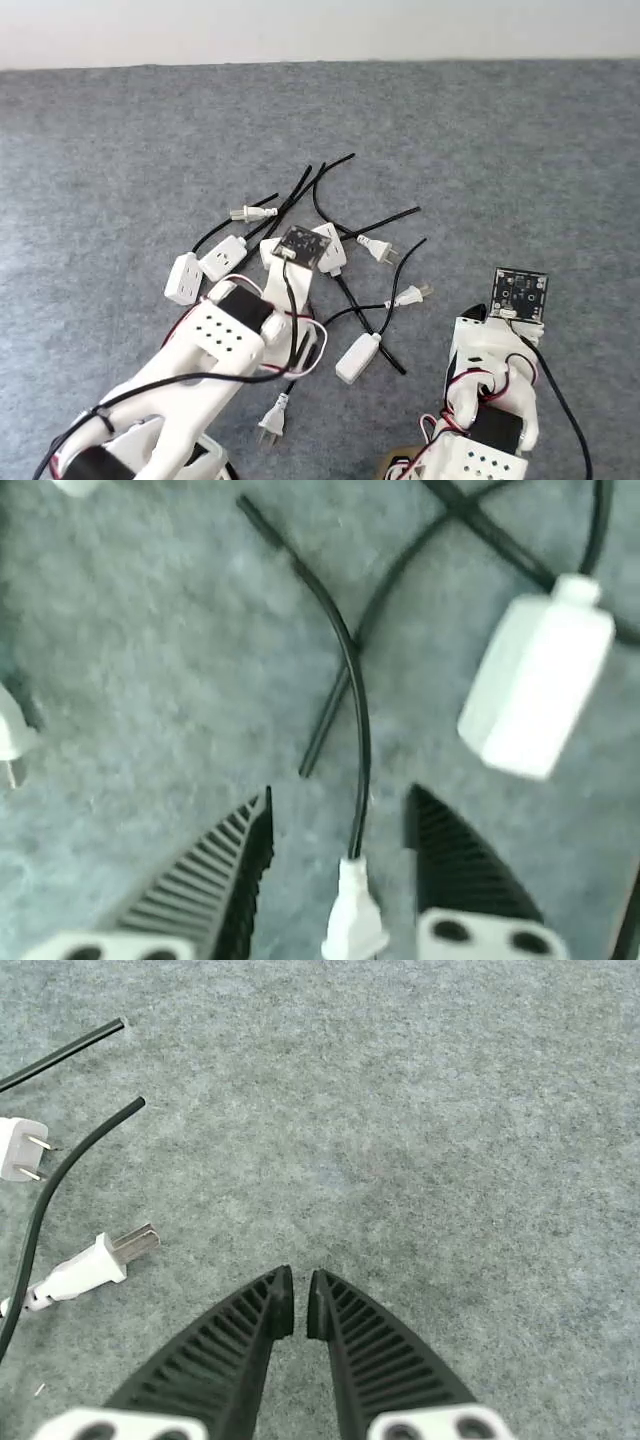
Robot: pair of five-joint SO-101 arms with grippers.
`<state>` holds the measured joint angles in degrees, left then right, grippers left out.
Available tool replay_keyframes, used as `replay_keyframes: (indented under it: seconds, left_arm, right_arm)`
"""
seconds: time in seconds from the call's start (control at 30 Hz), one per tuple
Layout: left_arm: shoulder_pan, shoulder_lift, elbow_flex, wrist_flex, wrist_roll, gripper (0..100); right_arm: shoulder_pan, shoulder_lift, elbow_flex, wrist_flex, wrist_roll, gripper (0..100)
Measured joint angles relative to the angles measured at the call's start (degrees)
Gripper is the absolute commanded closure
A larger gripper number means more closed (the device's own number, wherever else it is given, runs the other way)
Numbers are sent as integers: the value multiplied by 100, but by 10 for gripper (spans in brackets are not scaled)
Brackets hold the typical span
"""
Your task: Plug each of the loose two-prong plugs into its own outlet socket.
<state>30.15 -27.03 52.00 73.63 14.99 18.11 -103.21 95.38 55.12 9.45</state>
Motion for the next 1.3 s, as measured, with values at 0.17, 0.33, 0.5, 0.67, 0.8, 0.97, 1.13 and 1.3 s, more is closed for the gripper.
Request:
replay_keyframes:
  seconds: [0.17, 0.33, 0.5, 0.67, 0.8, 0.97, 1.13, 1.3]
  left_arm:
    - [105, -97, 0, 220, -88, 757]
    - [132, 580, 0, -35, -123, 757]
    - [167, 1574, 0, -554, -123, 773]
    - [642, 1952, -26, -835, -123, 941]
    - [1029, 1978, -70, -958, -123, 987]
    - [1037, 2031, -53, -993, -448, 988]
    - [1011, 1741, -9, -967, -589, 988]
    - [1002, 897, -9, -967, -589, 988]
  right_arm:
    - [0, 0, 0, 0, 0, 956]
    - [0, 0, 0, 0, 0, 956]
    - [0, 0, 0, 0, 0, 956]
    - [0, 0, 0, 0, 0, 956]
    - [0, 0, 0, 0, 0, 956]
    - [0, 0, 0, 0, 0, 956]
    - [0, 0, 0, 0, 9, 956]
    - [0, 0, 0, 0, 9, 956]
